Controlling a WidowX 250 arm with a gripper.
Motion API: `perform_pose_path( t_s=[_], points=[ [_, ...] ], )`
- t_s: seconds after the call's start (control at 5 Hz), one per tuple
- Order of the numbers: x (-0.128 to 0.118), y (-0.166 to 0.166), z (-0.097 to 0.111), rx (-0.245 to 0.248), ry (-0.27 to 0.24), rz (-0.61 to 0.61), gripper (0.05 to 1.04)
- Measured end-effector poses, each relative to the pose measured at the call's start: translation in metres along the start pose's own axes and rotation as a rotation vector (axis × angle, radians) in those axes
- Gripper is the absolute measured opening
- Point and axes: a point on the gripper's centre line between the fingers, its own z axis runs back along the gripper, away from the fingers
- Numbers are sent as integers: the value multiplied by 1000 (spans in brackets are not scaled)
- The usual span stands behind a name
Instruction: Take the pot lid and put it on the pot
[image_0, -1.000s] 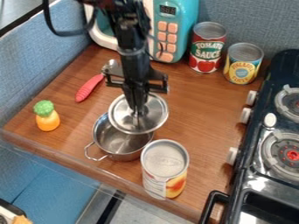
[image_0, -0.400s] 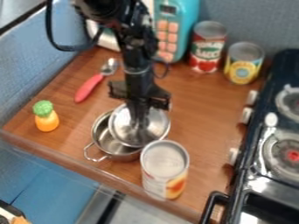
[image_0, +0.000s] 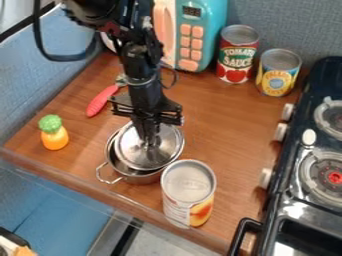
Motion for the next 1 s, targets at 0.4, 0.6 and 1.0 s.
perform_pose_path(
  t_s=[0.4,0.6,1.0],
  points=[
    [-7,1,0,-6,13,-19,78],
    [-7,0,1,1,20,-29,231],
    [5,-10,36,-38,-60,-61,797]
  ],
)
